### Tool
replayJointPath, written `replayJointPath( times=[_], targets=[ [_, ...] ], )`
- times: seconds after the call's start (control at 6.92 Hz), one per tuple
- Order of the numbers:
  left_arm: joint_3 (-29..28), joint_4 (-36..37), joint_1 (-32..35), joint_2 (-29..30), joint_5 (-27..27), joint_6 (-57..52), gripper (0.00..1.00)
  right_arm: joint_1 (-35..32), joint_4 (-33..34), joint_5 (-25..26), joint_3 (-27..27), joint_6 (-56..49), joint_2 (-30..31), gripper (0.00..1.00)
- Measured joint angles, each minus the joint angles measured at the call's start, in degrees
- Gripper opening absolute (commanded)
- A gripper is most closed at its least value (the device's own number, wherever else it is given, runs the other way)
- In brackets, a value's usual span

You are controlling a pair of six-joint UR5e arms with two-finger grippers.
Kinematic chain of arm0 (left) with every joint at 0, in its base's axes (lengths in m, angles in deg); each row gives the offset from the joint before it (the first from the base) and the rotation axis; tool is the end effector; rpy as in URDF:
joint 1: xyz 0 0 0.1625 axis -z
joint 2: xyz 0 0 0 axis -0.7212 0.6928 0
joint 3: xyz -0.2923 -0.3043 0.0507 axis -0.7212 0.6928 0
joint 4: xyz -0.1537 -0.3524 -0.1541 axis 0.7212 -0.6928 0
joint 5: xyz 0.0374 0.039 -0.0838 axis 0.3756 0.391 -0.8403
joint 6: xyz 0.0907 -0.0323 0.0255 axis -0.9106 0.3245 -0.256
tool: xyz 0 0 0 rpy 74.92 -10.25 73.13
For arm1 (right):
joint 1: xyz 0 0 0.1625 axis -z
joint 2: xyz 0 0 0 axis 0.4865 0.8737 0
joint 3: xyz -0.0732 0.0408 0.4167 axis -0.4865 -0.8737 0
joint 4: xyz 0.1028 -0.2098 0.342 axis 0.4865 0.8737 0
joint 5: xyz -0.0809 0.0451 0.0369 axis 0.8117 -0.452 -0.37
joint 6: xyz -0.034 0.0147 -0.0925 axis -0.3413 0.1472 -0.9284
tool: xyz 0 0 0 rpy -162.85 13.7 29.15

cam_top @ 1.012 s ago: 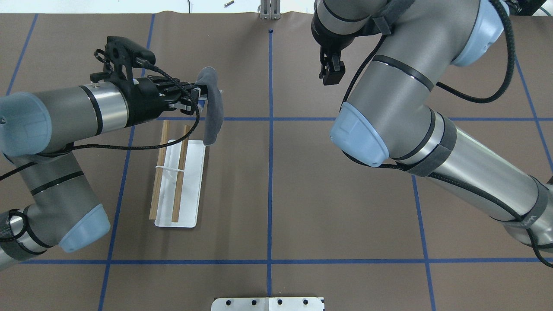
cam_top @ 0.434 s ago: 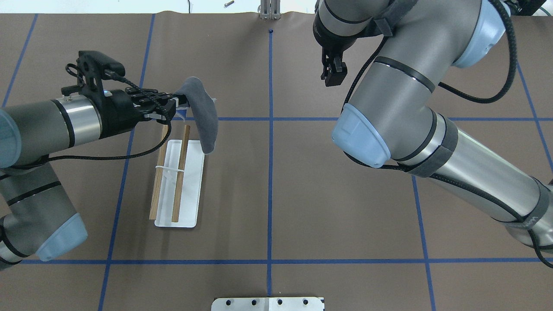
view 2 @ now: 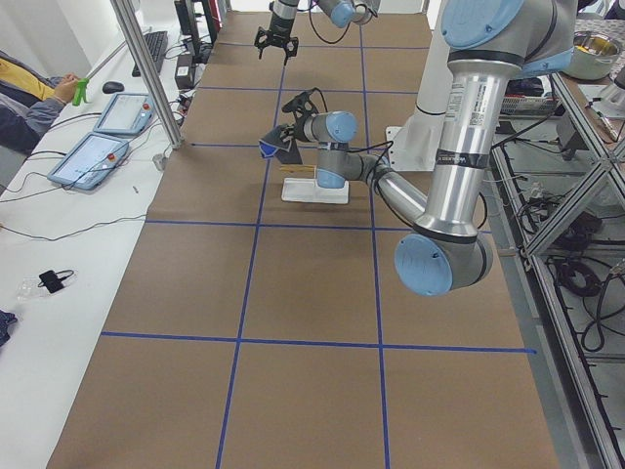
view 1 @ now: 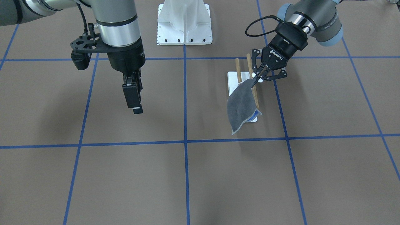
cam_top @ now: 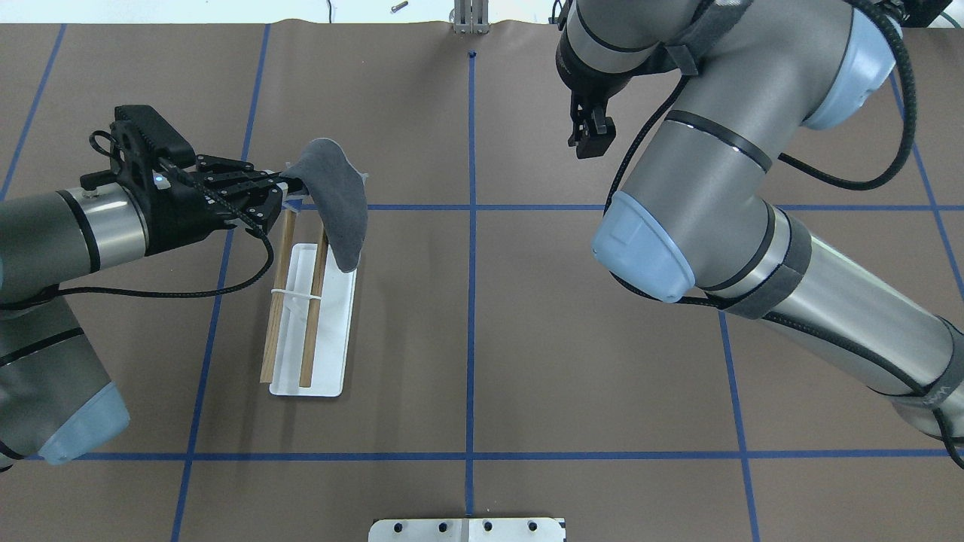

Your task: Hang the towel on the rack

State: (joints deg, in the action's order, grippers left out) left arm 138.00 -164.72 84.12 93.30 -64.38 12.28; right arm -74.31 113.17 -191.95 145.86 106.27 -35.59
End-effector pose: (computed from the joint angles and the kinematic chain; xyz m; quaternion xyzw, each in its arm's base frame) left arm 0.3263 -0.4180 0.2906 0.5324 0.4943 0.1396 0.6729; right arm -0.3684 -0.5256 0.0999 -0.1307 -0.3866 0.6433 0.6478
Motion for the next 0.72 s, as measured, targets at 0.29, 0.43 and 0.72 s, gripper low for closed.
replayJointPath(
  times=[0.29,0.43,0.72],
  targets=[
    [0.6,-0.8,0.0,-2.4,0.3,-7.6,0.00,-0.2,-2.1,-0.5,4.1,-8.4,5.5,1.00],
    [1.0,-2.7,0.0,-5.2,0.3,-8.2,0.00,-0.5,-2.3,-0.7,6.5,-16.3,8.9,1.00],
    [1.2,-8.6,0.0,-11.7,0.4,-8.5,0.00,-2.0,-2.3,-3.2,8.5,-31.9,13.8,1.00]
  ],
)
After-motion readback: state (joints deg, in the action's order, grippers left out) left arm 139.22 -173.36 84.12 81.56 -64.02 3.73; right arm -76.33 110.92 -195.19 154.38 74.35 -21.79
